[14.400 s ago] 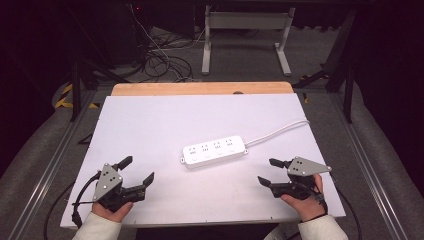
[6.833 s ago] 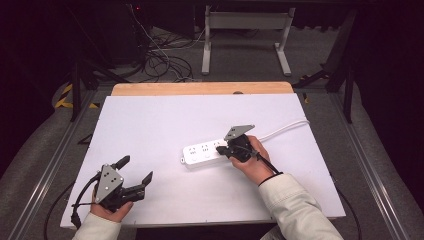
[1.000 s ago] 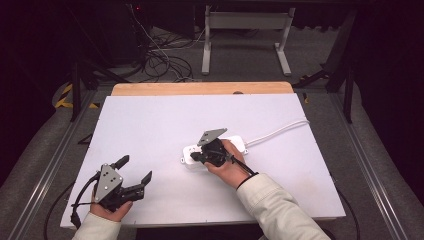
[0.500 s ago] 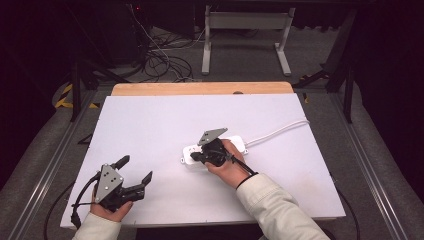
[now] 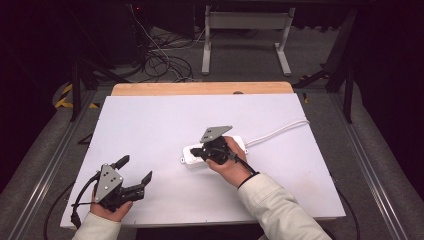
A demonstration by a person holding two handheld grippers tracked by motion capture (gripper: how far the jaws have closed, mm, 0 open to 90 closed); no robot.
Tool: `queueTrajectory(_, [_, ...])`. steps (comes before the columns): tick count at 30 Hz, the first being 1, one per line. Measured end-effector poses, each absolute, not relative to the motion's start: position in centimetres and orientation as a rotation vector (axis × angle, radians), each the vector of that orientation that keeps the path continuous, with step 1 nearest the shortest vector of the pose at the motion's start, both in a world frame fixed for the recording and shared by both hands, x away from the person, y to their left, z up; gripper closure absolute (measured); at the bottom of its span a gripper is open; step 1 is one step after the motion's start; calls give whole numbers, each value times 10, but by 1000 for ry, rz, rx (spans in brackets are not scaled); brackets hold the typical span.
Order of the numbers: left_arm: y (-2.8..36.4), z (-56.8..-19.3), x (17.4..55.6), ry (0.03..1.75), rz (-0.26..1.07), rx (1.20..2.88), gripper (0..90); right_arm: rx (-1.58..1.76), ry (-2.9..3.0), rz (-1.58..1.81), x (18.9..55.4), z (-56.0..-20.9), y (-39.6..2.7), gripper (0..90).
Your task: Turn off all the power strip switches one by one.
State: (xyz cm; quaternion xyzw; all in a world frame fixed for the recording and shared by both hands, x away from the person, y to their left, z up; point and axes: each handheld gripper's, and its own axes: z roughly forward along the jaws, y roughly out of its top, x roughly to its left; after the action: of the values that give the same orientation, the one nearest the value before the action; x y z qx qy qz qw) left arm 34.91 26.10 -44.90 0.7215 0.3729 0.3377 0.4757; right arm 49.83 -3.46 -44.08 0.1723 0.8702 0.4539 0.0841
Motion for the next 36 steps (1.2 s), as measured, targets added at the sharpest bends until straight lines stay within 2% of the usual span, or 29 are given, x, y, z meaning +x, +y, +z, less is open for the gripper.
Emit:
queueTrajectory(3, [261, -449, 350, 910, 824, 1770, 157, 489, 2581, 1361, 496, -428, -37, 900])
queueTrajectory(12, [260, -449, 349, 914, 826, 1770, 157, 456, 2579, 1361, 491, -422, -41, 900])
queueTrajectory(13, [260, -449, 349, 914, 825, 1770, 157, 452, 2578, 1376, 490, -421, -42, 763])
queueTrajectory(14, [260, -449, 350, 914, 824, 1770, 157, 451, 2569, 1392, 490, -420, -42, 704])
queueTrajectory(18, [261, -449, 350, 913, 826, 1771, 157, 431, 2535, 1445, 488, -417, -46, 555])
queueTrajectory(31, [261, -449, 350, 918, 827, 1768, 157, 455, 2390, 1525, 476, -391, -84, 394])
queueTrajectory(36, [260, -449, 349, 918, 830, 1768, 157, 502, 2354, 1554, 472, -383, -104, 358])
